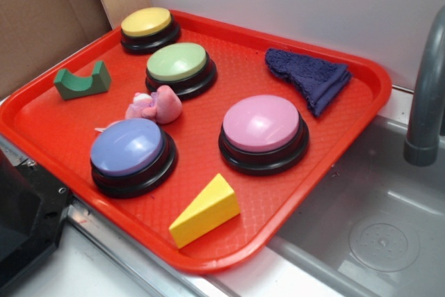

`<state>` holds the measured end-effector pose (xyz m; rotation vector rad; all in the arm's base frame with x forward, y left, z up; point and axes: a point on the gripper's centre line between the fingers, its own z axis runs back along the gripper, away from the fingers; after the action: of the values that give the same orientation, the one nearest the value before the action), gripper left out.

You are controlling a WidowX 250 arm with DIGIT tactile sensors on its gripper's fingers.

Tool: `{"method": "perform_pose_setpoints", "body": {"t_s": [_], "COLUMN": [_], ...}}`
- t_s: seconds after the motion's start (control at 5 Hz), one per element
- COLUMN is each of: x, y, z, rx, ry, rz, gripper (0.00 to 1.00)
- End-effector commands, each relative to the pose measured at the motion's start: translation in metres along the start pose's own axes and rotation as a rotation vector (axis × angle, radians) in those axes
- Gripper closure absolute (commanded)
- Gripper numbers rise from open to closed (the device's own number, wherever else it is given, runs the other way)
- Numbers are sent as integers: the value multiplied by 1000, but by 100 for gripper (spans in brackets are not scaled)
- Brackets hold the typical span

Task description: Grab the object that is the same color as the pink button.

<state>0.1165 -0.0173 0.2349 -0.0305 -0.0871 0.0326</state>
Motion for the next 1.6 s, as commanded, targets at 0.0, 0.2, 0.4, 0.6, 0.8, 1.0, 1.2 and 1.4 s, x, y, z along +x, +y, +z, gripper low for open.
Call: {"method": "perform_pose_setpoints", "body": {"t_s": [0.0, 0.2, 0.4, 0.6, 0.8, 1.0, 1.2, 1.4], "x": [0, 20, 45, 68, 80, 81, 78, 76], "y": [0, -4, -3, 2, 2, 1, 4, 6], "z": [0, -19, -47, -83, -120, -143, -171, -189], "rx": [0, -18, 19, 53, 80, 147, 150, 188], "ry": [0, -22, -23, -46, -14, -6, 43, 70], "rz": [0, -14, 54, 94, 103, 118, 115, 125], "gripper": [0, 0, 0, 0, 0, 0, 0, 0]}}
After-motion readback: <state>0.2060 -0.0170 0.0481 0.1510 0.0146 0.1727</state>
